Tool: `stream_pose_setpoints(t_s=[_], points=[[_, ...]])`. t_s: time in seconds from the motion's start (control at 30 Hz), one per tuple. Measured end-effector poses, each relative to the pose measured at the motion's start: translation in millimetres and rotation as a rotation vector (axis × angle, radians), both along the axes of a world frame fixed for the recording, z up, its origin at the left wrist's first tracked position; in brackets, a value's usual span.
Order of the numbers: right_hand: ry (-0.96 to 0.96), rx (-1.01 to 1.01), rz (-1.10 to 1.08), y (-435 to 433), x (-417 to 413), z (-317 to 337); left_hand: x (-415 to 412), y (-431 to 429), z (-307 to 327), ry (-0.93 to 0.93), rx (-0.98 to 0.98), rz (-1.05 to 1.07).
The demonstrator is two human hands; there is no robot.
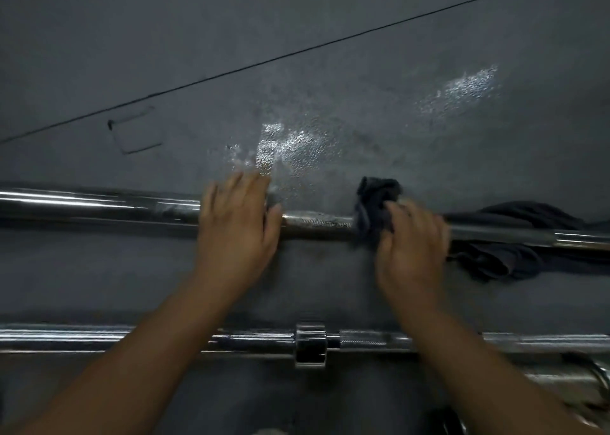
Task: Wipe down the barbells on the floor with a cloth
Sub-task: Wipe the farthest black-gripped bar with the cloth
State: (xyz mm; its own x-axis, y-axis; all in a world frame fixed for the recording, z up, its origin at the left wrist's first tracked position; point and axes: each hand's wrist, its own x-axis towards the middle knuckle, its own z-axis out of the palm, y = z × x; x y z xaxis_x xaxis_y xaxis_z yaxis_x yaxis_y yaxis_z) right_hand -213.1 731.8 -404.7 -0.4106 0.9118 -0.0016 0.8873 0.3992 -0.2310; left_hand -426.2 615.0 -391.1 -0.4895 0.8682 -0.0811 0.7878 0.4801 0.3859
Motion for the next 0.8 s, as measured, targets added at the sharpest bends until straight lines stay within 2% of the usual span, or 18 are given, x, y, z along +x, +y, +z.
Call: stream_pose_setpoints(t_s=[0.1, 0.2, 0.33, 0.4, 0.47, 0.5, 0.6, 0.67, 0.73, 0.8], points=[[0.101, -0.091, 0.034, -41.5, -47.5, 3.0, 5.6, -5.2, -9.7, 0.003, 0.006, -0.003], [0.167, -0.085, 0.024, -46.2, -64.8, 7.2, 4.5, 0.6, -9.1, -0.039, 0.073, 0.085], [0.347, -0.221, 0.204, -62.4, -111.1, 18.9, -6.9, 38.0, -0.3, -0.082, 0.111, 0.209], [0.324, -0.218, 0.204, -51.9, -130.3, 15.6, -29.4, 66.7, 4.0, -0.266, 0.153, 0.277], [0.179, -0.107, 0.256, -30.4, -137.2, 8.9, -59.8, 98.0, 6.7, -0.547, 0.278, 0.406], [0.108, -0.069, 0.306, -16.1, -138.4, 7.5, -72.7, 111.7, 6.8, -0.613, 0.323, 0.451], [-0.055, 0.042, 0.431, 28.7, -126.8, 11.4, -84.2, 136.2, 9.4, -0.514, 0.258, 0.319], [-0.136, 0.046, 0.313, 56.9, -97.6, 13.3, -81.8, 138.7, 7.3, -0.428, 0.117, 0.221], [-0.166, 0.023, 0.092, 62.1, -74.4, 16.6, -77.1, 133.9, 0.8, -0.368, 0.051, 0.179], [-0.105, 0.002, 0.051, 37.5, -85.6, 15.9, -69.0, 125.4, 2.4, -0.32, 0.039, 0.149]])
